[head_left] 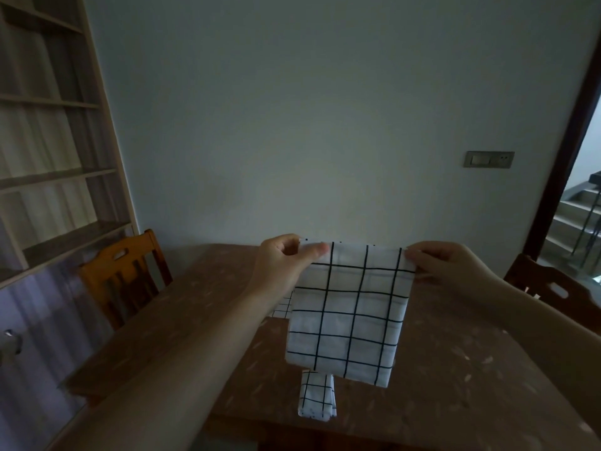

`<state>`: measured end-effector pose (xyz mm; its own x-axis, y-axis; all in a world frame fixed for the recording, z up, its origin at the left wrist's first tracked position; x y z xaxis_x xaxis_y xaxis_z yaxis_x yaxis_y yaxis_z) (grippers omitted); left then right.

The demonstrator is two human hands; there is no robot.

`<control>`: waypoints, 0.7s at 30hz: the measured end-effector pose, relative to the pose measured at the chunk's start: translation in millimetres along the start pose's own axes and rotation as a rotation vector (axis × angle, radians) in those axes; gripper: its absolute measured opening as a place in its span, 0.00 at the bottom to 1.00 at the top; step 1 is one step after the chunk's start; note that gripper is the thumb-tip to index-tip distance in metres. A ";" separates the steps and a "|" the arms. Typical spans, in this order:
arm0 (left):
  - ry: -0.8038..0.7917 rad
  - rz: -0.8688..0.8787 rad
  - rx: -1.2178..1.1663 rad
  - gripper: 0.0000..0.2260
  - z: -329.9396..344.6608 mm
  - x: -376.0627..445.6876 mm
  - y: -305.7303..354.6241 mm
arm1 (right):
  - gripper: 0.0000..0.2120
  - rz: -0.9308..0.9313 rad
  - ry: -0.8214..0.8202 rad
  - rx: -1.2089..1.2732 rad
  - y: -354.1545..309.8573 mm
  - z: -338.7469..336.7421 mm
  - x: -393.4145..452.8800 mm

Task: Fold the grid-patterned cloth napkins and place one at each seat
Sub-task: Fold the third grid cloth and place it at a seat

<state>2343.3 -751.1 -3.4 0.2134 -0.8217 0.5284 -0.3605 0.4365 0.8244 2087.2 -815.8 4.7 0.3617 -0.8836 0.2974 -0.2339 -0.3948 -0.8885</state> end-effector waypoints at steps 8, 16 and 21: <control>-0.089 0.005 -0.024 0.15 -4.4 -3.0 -0.6 | 0.11 -0.009 0.123 0.023 -4.4 7.1 -1.5; -0.712 -0.146 0.070 0.12 -0.5 -4.1 29.3 | 0.13 -0.329 0.234 -0.369 -35.8 26.3 -12.7; -0.500 0.058 0.264 0.15 31.8 5.0 51.2 | 0.10 -0.389 0.228 -0.395 -45.6 37.3 -14.7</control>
<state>2297.1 -744.5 34.9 -0.2466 -0.9005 0.3582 -0.5869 0.4329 0.6842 2126.3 -775.4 27.8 0.2954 -0.6700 0.6811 -0.4564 -0.7252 -0.5155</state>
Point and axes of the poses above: each hand's wrist, its own x-axis towards the middle knuckle, its own z-axis out of the palm, y = z × x, the point moved 3 cm from there along x, towards the middle knuckle, and after that the axes turned 3 degrees about z, right-handed, at the moved point
